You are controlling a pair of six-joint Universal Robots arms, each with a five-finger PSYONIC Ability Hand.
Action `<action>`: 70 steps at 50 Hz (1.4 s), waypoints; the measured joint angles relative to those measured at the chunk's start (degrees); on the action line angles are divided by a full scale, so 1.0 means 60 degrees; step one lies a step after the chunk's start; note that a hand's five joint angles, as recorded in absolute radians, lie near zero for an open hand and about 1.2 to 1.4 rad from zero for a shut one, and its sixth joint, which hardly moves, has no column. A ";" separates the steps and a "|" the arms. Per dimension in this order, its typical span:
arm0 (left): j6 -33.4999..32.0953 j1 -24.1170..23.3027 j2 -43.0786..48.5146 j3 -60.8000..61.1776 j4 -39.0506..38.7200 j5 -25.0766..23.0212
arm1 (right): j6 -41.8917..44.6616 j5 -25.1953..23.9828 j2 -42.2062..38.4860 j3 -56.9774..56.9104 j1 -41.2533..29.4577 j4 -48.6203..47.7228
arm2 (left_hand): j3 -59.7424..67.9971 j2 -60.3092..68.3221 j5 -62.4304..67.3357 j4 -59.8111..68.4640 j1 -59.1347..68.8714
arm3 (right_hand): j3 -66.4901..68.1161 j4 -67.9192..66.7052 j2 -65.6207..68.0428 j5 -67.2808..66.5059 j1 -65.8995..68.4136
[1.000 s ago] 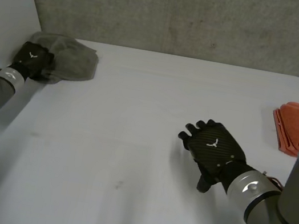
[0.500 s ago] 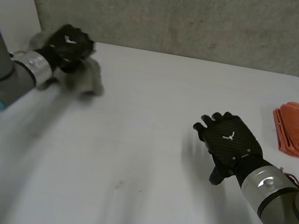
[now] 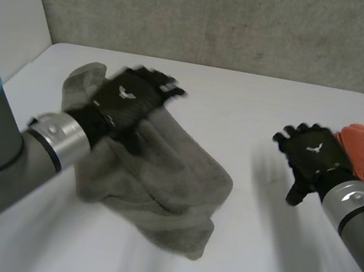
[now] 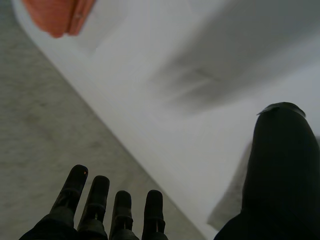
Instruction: Fold the laundry.
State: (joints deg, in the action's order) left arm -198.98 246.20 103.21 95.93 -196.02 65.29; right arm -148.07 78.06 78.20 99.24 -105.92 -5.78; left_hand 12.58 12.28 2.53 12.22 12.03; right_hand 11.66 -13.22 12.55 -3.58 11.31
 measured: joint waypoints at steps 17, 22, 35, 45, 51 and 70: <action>-0.1388 0.1974 0.1130 -0.1185 0.1316 0.1144 | -0.0690 -0.0549 -0.0894 -0.0339 -0.2528 0.1782 | 0.0017 0.0024 0.0033 0.0025 0.0034 | 0.0000 0.0000 0.0000 0.0000 0.0000; -0.1481 0.2155 0.1029 -0.1005 0.1652 0.0844 | -0.1373 -0.0372 -0.1548 -0.0420 -0.3205 0.1146 | 0.0017 0.0024 0.0031 0.0025 0.0034 | 0.0043 -0.0036 0.0040 -0.0036 0.0065; -0.1370 0.2223 0.0132 -0.0233 0.1491 0.0516 | -0.0891 0.2136 -0.3073 -0.1399 -0.3584 -0.0114 | 0.0014 0.0024 0.0029 0.0025 0.0034 | 0.9128 -0.9109 0.9064 -0.8782 0.7328; -0.1365 0.2485 -0.0265 -0.0115 0.1420 0.0520 | 0.0134 0.1880 -0.1538 -0.1279 -0.2174 0.0026 | 0.0006 0.0024 0.0021 0.0024 0.0034 | 0.9129 -0.9127 0.9064 -0.8782 0.7350; -0.1380 0.2623 -0.0378 0.0074 0.1423 0.0338 | 0.2185 0.1498 -0.1240 -0.2021 -0.0191 0.0148 | 0.0002 0.0022 0.0005 0.0024 0.0034 | 0.9129 -0.9129 0.9063 -0.8782 0.7385; -0.1519 0.2422 0.1123 -0.0411 0.1120 0.0123 | 0.3697 0.1846 -0.3860 -0.5339 0.0371 0.0121 | 0.0561 0.0639 0.0631 0.0677 0.0710 | 0.0012 0.0030 -0.0040 -0.0011 -0.0031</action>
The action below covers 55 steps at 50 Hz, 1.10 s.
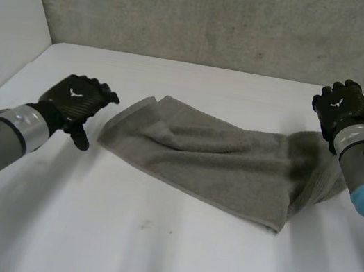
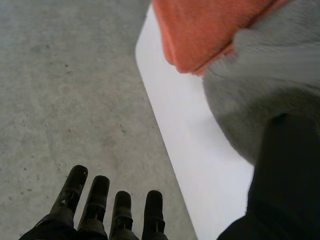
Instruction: Fold the laundry.
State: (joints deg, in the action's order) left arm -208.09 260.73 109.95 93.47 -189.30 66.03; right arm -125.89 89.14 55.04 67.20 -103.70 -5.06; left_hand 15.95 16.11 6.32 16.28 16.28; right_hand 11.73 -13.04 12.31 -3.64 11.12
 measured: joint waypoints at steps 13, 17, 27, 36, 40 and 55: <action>-0.0776 -0.0698 0.2243 -0.1828 0.0008 -0.0746 | -0.3550 -0.0557 0.3346 0.4151 -0.0672 0.0977 | 0.1632 0.1600 0.1645 0.1619 0.1608 | -0.0014 0.0001 0.0000 0.0006 -0.0001; -0.1078 -0.0875 0.3041 -0.2626 0.0086 -0.0803 | -0.4282 -0.0943 0.3502 0.5067 -0.0704 0.1442 | 0.1632 0.1601 0.1644 0.1619 0.1608 | -0.0014 0.0001 0.0000 0.0007 -0.0001; -0.1136 -0.1099 0.3918 -0.3739 0.0138 -0.0691 | -0.5383 -0.1106 0.2549 0.5517 -0.0668 0.0861 | 0.1630 0.1600 0.1630 0.1611 0.1603 | -0.0001 0.0000 0.0002 0.0007 -0.0001; -0.1072 -0.1219 0.3916 -0.3815 0.0161 -0.0402 | -0.5136 -0.1015 0.1479 0.5168 -0.0662 0.0087 | 0.1610 0.1579 0.1579 0.1593 0.1576 | 0.1575 -0.1326 0.1410 -0.1202 0.1151; -0.1032 -0.1257 0.3872 -0.3656 0.0203 -0.0366 | -0.4836 -0.0975 0.1140 0.4973 -0.0662 -0.0146 | 0.1610 0.1579 0.1518 0.1550 0.1576 | 0.4064 -0.3793 0.3979 -0.3505 0.3262; -0.0092 -0.1321 0.2394 -0.1806 0.0251 -0.0253 | -0.4608 -0.0936 0.2374 0.4196 -0.1297 -0.0161 | 0.1531 0.1489 0.1351 0.1382 0.1484 | 0.9190 -0.9159 0.9100 -0.8664 0.7302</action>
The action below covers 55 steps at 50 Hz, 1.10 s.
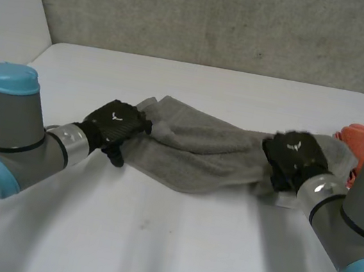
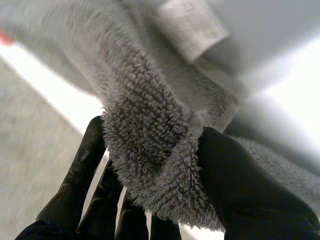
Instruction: Fold the laundry.
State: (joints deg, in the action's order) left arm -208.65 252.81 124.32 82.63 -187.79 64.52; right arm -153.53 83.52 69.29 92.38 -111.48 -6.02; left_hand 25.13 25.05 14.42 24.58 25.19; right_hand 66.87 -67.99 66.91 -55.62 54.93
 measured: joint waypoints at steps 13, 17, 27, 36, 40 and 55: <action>0.3768 -0.0948 -0.1250 0.1076 -0.0077 0.1036 | -0.0098 0.0053 0.1170 -0.2257 -0.1950 0.2602 | 0.0000 0.0000 -0.0003 -0.0001 0.0000 | 0.0139 -0.0003 0.0001 0.0000 0.0000; 0.4004 -0.1306 -0.1280 0.1040 -0.0119 0.1521 | -0.0227 0.0080 0.1263 -0.2706 -0.2228 0.3003 | 0.0000 -0.0004 -0.0008 -0.0004 0.0000 | 0.0140 -0.0003 0.0001 0.0000 0.0000; 0.4258 -0.1775 -0.0963 0.0658 -0.0153 0.2281 | -0.0656 0.0100 0.1840 -0.3286 -0.2438 0.3168 | -0.0016 -0.0039 -0.0042 -0.0015 -0.0001 | 0.0140 -0.0004 0.0000 0.0000 0.0073; 0.4356 -0.1818 -0.0440 0.0125 -0.0280 0.2781 | -0.0682 0.0097 0.2332 -0.3273 -0.2449 0.3261 | 0.0393 0.0391 0.0507 0.0481 0.0433 | 0.0140 -0.0004 0.0000 -0.0037 0.0140; 0.4276 -0.1691 -0.0123 -0.0256 -0.0743 0.3697 | -0.0665 0.0082 0.2604 -0.3139 -0.2372 0.3487 | 0.1337 0.1350 0.1405 0.1404 0.1428 | 0.0140 -0.0004 0.0000 -0.0136 0.0140; 0.1404 -0.1019 -0.2998 0.1109 -0.0826 0.4245 | 0.0403 -0.0022 0.2715 -0.3285 -0.1131 0.4398 | 0.7147 0.7193 0.6808 0.7305 0.6700 | 0.0140 -0.0005 0.0000 -0.0140 0.0140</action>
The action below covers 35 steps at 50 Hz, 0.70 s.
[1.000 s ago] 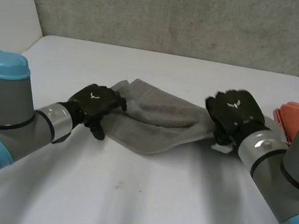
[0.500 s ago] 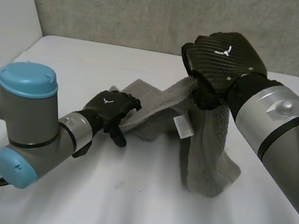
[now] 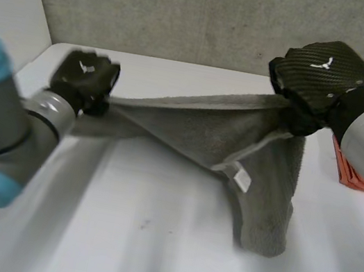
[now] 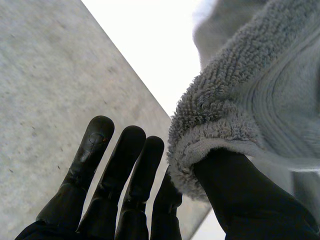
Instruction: Fold the laundry.
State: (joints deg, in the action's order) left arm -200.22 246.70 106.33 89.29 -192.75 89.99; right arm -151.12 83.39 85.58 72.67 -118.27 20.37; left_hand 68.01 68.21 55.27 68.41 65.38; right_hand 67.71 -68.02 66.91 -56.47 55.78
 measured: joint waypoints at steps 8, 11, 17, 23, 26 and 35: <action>-0.1042 -0.0058 -0.3511 0.0886 0.0693 -0.0548 | 0.0919 0.0081 -0.0462 -0.0956 0.0325 0.1001 | 0.0002 0.0005 0.0002 0.0037 0.0000 | 0.0000 -0.0001 0.0000 -0.0054 0.0097; -0.1260 -0.0011 -0.4026 0.0926 0.1252 -0.0687 | 0.1194 0.0106 -0.0889 -0.1387 0.0343 0.1539 | 0.0002 0.0005 0.0092 0.0037 0.0000 | 0.0000 -0.0001 0.0000 -0.0056 0.0097; -0.1779 0.0079 -0.3185 0.0821 0.2466 -0.0893 | 0.1365 0.0112 -0.2421 -0.1982 0.0271 0.2512 | 0.0004 0.0008 0.0091 0.0039 0.0000 | -0.0001 -0.0002 0.0000 -0.0057 0.0097; -0.2254 0.0102 -0.0637 -0.0041 0.2711 -0.0853 | 0.1429 0.0264 -0.3979 -0.2500 0.0166 0.2736 | 0.0004 0.0008 0.0092 0.0040 0.0000 | 0.0000 -0.0002 0.0000 -0.0063 0.0097; -0.2394 0.0122 0.0779 -0.1109 0.2670 -0.0809 | 0.1447 0.0554 -0.4825 -0.3080 0.0101 0.2407 | 0.0005 0.0008 0.0092 0.0040 0.0000 | 0.0000 -0.0002 0.0000 -0.0062 0.0097; -0.2449 0.0266 0.3101 -0.5579 0.0433 -0.0543 | 0.1504 0.1448 -0.5913 -0.5641 0.0011 -0.2150 | 0.0026 0.0020 0.0092 0.0043 0.0001 | 0.0000 -0.0002 0.0000 -0.0060 0.0097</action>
State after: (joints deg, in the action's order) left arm -214.91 248.29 124.93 55.82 -190.15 86.73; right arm -142.09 92.08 50.10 38.82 -118.20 7.47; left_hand 68.17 68.33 55.82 68.67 65.39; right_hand 67.71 -68.03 66.91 -56.83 56.36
